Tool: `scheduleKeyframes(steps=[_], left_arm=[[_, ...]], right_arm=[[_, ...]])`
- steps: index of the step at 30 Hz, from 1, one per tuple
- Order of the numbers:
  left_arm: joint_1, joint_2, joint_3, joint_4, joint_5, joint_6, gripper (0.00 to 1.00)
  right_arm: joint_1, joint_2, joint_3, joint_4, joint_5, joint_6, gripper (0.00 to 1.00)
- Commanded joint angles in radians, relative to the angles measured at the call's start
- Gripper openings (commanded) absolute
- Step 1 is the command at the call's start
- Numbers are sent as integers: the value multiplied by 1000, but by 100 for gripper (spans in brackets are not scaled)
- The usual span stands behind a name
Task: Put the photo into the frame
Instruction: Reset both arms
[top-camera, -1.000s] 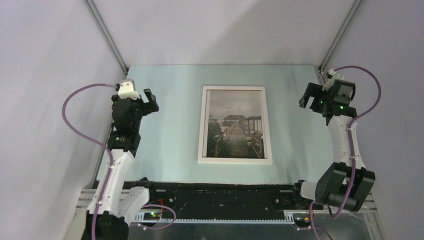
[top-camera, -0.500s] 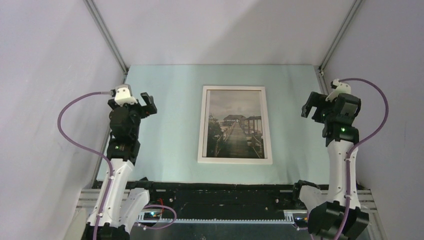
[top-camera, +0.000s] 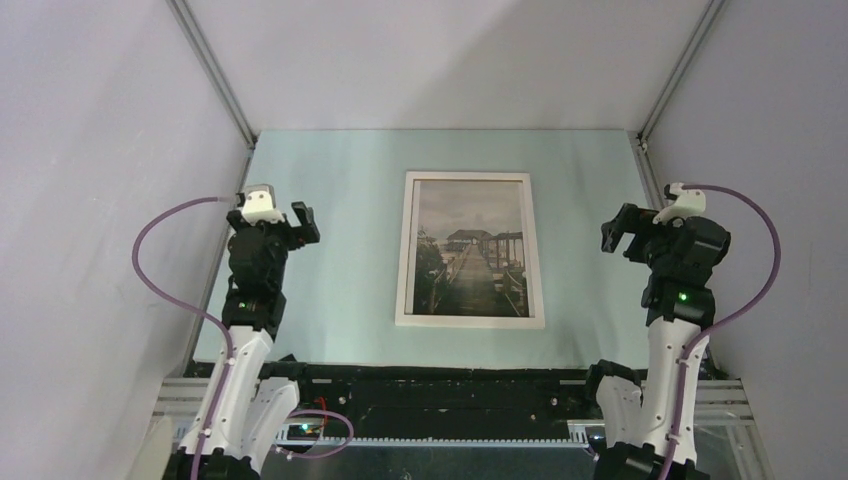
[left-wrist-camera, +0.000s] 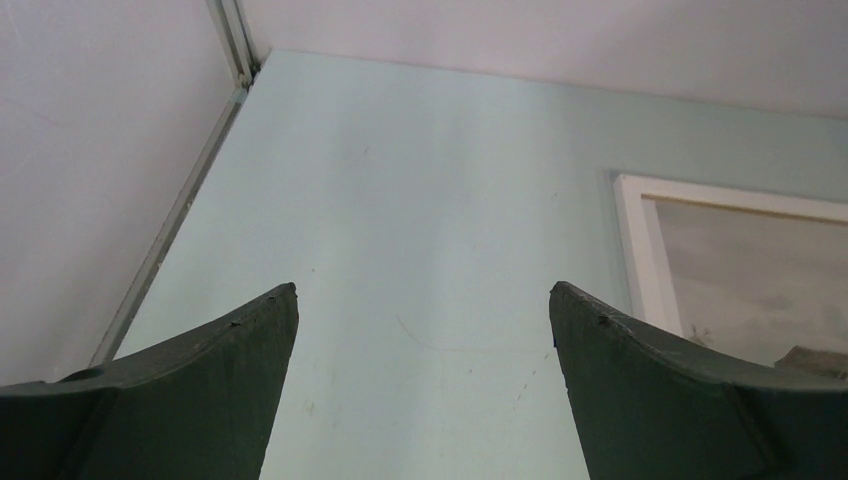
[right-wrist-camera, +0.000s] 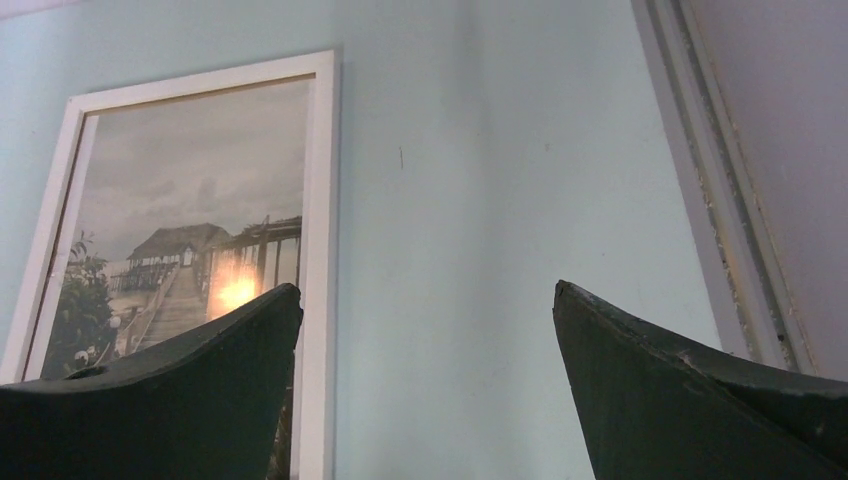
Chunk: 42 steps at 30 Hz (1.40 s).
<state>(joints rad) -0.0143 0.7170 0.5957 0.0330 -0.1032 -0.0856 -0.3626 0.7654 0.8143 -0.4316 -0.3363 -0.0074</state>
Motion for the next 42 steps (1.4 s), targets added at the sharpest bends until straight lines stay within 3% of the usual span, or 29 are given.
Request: scheduleKeyframes(steps=[1, 10, 19, 42], left_arm=[[8, -18, -55, 70, -24, 33, 100], [8, -48, -78, 94, -77, 47, 100], [8, -57, -56, 78, -176, 43, 100], [8, -52, -55, 80, -184, 54, 100]], right_arm=[[-18, -47, -7, 49, -31, -41, 99], [-51, -90, -26, 62, -14, 2, 100], [-58, -96, -26, 57, 142, 37, 100], [-64, -102, -26, 23, 90, 11, 99]])
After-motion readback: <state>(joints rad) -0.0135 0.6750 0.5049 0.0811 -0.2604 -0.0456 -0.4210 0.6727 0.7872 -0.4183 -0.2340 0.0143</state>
